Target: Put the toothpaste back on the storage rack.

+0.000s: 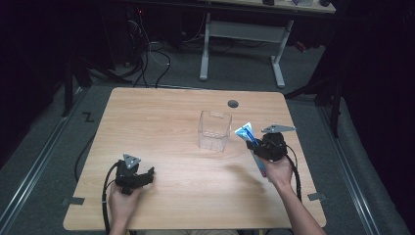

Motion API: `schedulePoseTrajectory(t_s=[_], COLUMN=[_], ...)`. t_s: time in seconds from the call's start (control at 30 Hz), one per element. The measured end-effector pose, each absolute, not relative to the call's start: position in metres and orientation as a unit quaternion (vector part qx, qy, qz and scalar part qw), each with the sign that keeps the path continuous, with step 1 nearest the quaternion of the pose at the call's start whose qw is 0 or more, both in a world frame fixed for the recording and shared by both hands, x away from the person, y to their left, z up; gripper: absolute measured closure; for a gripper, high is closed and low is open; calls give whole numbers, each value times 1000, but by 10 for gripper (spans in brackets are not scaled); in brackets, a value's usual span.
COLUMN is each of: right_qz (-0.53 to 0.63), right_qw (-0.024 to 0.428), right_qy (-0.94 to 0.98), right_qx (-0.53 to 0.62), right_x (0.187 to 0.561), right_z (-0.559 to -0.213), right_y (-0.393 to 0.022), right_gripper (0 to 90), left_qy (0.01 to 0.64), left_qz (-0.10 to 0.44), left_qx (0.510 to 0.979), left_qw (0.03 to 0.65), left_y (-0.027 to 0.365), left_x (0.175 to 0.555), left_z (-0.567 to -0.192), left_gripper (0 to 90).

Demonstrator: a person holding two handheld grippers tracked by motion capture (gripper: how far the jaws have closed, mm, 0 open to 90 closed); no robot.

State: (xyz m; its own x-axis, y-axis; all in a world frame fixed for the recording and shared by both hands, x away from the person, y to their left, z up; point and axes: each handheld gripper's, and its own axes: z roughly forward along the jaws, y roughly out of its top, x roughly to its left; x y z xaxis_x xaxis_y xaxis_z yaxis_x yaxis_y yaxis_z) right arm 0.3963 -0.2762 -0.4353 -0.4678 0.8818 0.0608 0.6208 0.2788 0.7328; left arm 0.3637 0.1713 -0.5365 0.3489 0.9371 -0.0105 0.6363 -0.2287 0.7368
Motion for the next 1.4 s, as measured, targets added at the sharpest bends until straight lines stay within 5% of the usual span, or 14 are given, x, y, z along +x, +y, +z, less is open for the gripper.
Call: schedulePoseTrajectory(t_s=[1.4], right_qz=[460], right_qw=[190], right_qy=[765], right_qx=[410], right_x=[445], right_z=[-352], right_y=[-230], right_gripper=[692], left_qy=[524], left_qz=[225], left_qx=[751], left_qw=[333], left_y=[171], left_x=[364], left_z=[-537], left_gripper=[246])
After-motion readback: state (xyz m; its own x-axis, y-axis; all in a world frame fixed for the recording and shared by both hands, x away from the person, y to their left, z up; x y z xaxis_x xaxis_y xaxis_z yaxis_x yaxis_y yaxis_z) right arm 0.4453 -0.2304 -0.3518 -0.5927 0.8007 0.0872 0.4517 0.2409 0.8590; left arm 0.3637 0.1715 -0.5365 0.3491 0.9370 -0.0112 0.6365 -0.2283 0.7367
